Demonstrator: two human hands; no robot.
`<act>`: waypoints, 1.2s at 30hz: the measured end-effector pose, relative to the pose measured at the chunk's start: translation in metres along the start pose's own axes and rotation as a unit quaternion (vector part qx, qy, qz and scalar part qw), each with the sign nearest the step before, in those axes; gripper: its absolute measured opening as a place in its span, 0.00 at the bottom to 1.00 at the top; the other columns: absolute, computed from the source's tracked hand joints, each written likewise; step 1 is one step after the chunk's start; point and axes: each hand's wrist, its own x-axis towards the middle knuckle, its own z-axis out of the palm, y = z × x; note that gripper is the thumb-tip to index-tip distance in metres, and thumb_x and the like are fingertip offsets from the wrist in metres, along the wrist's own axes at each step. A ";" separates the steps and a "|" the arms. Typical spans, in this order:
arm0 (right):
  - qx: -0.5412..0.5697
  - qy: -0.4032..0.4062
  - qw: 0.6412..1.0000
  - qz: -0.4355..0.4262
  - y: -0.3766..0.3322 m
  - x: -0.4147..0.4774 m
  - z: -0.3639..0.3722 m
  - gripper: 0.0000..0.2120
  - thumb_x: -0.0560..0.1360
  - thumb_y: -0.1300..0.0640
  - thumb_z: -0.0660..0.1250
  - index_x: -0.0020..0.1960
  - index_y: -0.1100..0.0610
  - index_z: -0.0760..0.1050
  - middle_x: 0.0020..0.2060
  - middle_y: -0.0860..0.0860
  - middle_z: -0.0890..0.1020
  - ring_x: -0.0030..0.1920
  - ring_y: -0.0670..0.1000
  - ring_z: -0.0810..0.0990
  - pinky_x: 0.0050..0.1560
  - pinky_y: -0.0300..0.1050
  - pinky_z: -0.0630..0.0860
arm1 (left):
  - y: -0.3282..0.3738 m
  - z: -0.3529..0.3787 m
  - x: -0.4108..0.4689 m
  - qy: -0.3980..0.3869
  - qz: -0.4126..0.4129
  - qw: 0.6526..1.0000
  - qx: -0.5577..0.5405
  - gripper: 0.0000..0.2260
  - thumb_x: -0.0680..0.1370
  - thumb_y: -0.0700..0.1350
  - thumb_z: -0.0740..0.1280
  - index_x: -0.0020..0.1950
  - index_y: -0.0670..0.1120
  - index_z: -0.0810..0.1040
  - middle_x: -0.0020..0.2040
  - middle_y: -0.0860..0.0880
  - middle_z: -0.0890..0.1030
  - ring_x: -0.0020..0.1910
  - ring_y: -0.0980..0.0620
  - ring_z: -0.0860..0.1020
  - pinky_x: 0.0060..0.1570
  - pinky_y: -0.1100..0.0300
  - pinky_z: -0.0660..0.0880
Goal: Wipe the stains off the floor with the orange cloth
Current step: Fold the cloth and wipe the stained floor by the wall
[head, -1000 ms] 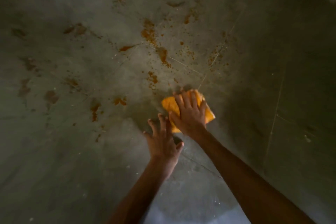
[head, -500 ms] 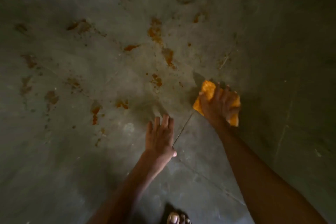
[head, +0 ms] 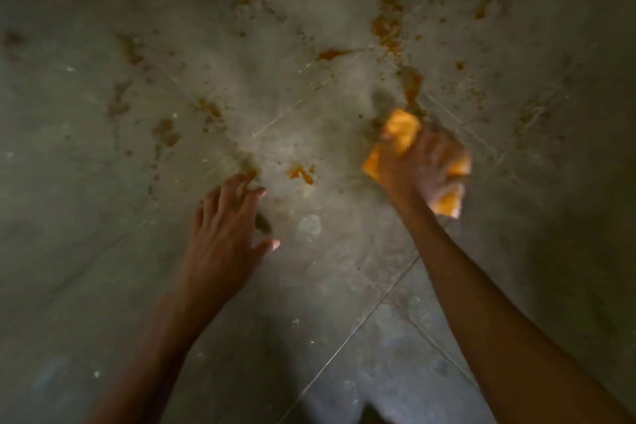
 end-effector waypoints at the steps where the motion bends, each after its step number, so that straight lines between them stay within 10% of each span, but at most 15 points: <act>1: -0.022 -0.008 0.995 -0.101 -0.026 -0.017 0.012 0.35 0.76 0.33 0.55 0.79 0.48 0.60 0.79 0.53 0.60 0.79 0.63 0.53 0.72 0.75 0.50 | -0.003 -0.002 -0.001 -0.004 -0.008 1.000 -0.006 0.38 0.65 0.56 0.77 0.72 0.52 0.67 0.75 0.46 0.60 0.70 0.40 0.62 0.65 0.44 0.64; 4: -0.082 -0.035 0.909 -0.407 -0.036 -0.109 0.020 0.33 0.78 0.32 0.54 0.79 0.44 0.58 0.80 0.50 0.58 0.80 0.60 0.52 0.74 0.71 0.51 | -0.020 -0.011 -0.001 0.005 -0.038 0.999 -0.018 0.43 0.62 0.57 0.79 0.73 0.52 0.65 0.76 0.45 0.60 0.72 0.39 0.60 0.66 0.43 0.64; 7: -0.072 -0.077 0.845 -0.525 0.021 -0.144 0.003 0.34 0.76 0.32 0.57 0.79 0.41 0.58 0.80 0.46 0.57 0.81 0.56 0.51 0.73 0.67 0.56 | -0.050 -0.023 -0.006 -0.044 -0.075 0.996 -0.009 0.51 0.61 0.63 0.77 0.77 0.51 0.57 0.78 0.46 0.54 0.75 0.39 0.55 0.70 0.42 0.59; 14: -0.074 -0.042 0.962 -0.261 -0.104 -0.024 0.033 0.39 0.73 0.29 0.45 0.80 0.46 0.56 0.81 0.54 0.54 0.79 0.66 0.50 0.71 0.77 0.50 | -0.087 -0.030 -0.013 -0.076 -0.109 0.991 -0.014 0.57 0.59 0.66 0.77 0.78 0.56 0.48 0.79 0.46 0.47 0.76 0.39 0.46 0.74 0.40 0.50; 21: -0.114 -0.114 0.809 -0.566 -0.034 -0.155 0.012 0.35 0.75 0.32 0.55 0.79 0.38 0.52 0.81 0.45 0.53 0.81 0.57 0.48 0.73 0.68 0.54 | -0.092 -0.021 -0.017 -0.023 -0.109 0.993 -0.027 0.55 0.57 0.64 0.78 0.77 0.57 0.52 0.78 0.47 0.51 0.76 0.40 0.50 0.73 0.40 0.54; 28: -0.102 -0.088 0.901 -0.413 -0.122 -0.091 0.036 0.37 0.75 0.28 0.50 0.80 0.41 0.51 0.81 0.50 0.52 0.80 0.63 0.47 0.72 0.74 0.52 | -0.093 -0.019 -0.021 -0.017 -0.106 0.993 -0.056 0.54 0.59 0.65 0.77 0.77 0.59 0.51 0.79 0.50 0.47 0.77 0.42 0.45 0.76 0.41 0.50; 36: -0.102 -0.118 0.787 -0.597 -0.033 -0.181 0.019 0.36 0.74 0.30 0.57 0.79 0.39 0.53 0.81 0.46 0.55 0.81 0.56 0.48 0.71 0.70 0.57 | -0.124 -0.042 -0.026 -0.076 -0.129 0.980 -0.129 0.53 0.60 0.62 0.78 0.77 0.58 0.51 0.79 0.51 0.36 0.78 0.43 0.38 0.75 0.38 0.47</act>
